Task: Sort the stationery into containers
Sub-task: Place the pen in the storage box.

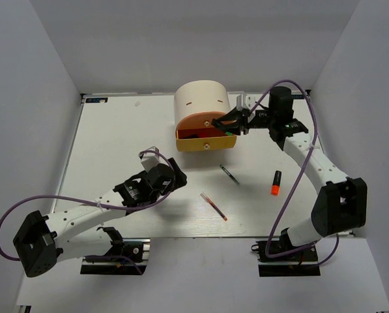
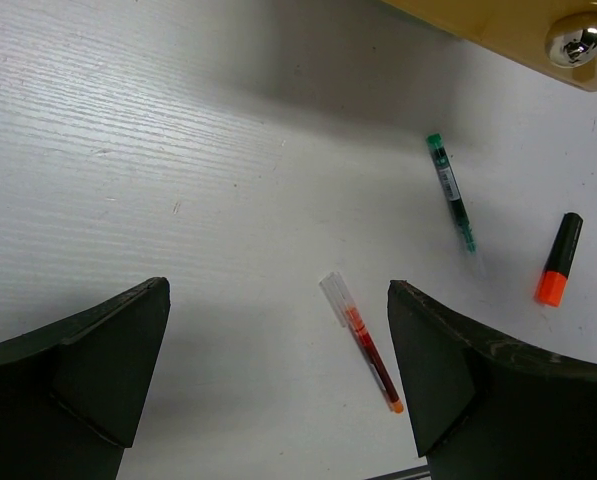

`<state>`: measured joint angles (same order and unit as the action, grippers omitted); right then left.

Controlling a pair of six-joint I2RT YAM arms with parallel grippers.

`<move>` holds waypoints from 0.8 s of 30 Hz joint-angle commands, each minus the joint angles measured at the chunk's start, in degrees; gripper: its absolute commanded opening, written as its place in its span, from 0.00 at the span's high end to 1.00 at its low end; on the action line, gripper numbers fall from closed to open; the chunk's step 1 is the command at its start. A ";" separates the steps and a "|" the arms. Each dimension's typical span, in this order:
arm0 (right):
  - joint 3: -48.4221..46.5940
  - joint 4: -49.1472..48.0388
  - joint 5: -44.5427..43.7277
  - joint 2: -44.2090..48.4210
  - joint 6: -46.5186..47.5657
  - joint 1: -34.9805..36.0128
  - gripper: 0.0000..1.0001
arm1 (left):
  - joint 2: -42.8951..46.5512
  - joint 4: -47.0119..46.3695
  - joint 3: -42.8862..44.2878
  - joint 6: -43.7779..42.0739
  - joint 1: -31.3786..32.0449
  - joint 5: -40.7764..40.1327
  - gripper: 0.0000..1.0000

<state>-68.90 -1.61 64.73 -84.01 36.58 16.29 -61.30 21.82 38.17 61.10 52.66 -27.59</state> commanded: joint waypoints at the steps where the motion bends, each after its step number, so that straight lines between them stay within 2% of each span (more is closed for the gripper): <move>1: -4.83 -2.96 6.81 -1.51 5.52 0.58 1.00 | 1.53 -0.29 -0.64 0.07 0.25 0.08 0.01; 11: -4.75 -5.95 10.59 -8.98 10.35 0.49 0.97 | 1.00 -0.82 -0.64 0.07 0.25 0.08 0.01; 18: -3.43 -5.87 10.15 -10.04 12.64 0.32 0.70 | 1.00 -0.82 -0.64 0.07 0.25 0.08 0.01; 22: -2.38 -2.18 9.72 -7.50 14.92 0.23 0.41 | 0.48 -0.82 -0.64 0.07 0.25 0.08 0.01; 24: -1.76 -1.47 8.31 -6.44 14.58 0.32 0.35 | 0.48 -1.35 -0.64 0.07 -0.28 0.08 0.01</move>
<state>-71.66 -4.01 72.82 -94.19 49.12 16.69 -61.19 21.76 37.87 61.10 52.62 -27.57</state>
